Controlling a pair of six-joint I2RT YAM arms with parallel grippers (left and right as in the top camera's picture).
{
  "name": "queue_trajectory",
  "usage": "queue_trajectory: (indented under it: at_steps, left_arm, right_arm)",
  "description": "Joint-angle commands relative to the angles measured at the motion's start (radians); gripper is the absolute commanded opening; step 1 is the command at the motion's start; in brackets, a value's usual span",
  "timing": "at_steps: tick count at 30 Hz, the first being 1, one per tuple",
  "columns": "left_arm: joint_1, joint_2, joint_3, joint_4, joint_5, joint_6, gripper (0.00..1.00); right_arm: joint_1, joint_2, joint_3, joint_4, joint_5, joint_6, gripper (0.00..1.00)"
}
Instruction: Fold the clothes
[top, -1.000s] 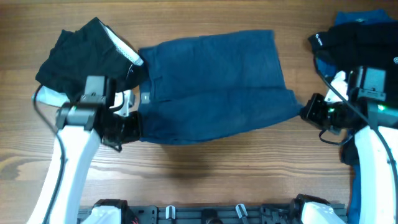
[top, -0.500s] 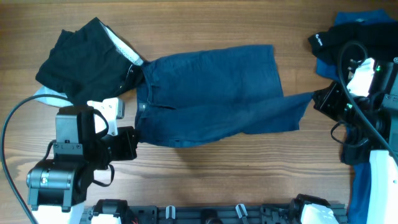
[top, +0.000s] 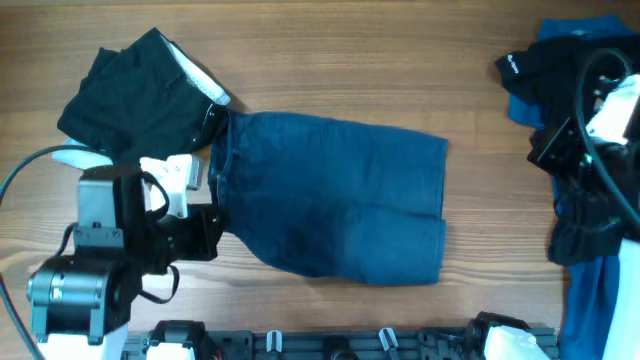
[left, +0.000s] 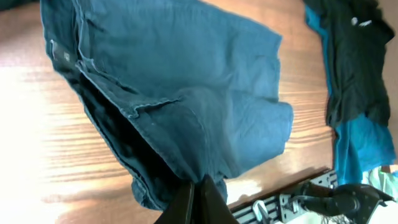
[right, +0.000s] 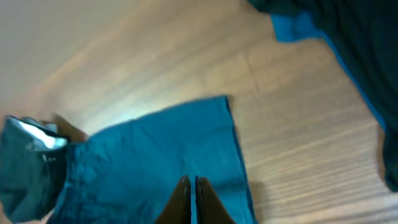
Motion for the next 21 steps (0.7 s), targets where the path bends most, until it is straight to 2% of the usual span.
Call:
queue_trajectory:
  at_steps: [1,3,4,6,10,14,19,21]
  left_arm:
    - [0.003,0.025,0.019,-0.017,-0.044,0.024,0.04]
    - [0.003,0.029,0.019,-0.023,-0.069,0.024,0.04]
    - [0.003,0.029,0.019,-0.023,-0.074,0.024,0.04]
    - [0.003,0.029,0.019,-0.022,-0.074,0.024,0.04]
    - [0.003,0.029,0.019,-0.025,-0.073,0.024,0.05]
    - [0.003,0.029,0.019,-0.058,-0.073,0.023,0.04]
    - [0.003,0.029,0.019,-0.098,-0.073,0.023,0.05]
    - [0.003,0.029,0.019,-0.117,-0.073,0.023,0.18]
  right_arm:
    - [-0.002,0.093,-0.076,-0.057,0.011,-0.057,0.08]
    - [-0.002,0.140,-0.160,-0.043,-0.052,-0.107,0.15]
    - [-0.002,0.170,-0.209,-0.024,-0.106,-0.135,0.22]
    - [-0.002,0.235,-0.310,0.062,-0.190,-0.159,0.27]
    - [0.019,0.356,-0.504,0.391,-0.406,-0.166,0.06]
    - [0.121,0.499,-0.557,0.595,-0.323,-0.069,0.04]
    - [0.201,0.693,-0.557,0.730,-0.145,0.086,0.04]
    - [0.203,0.766,-0.557,0.785,-0.136,0.132,0.04]
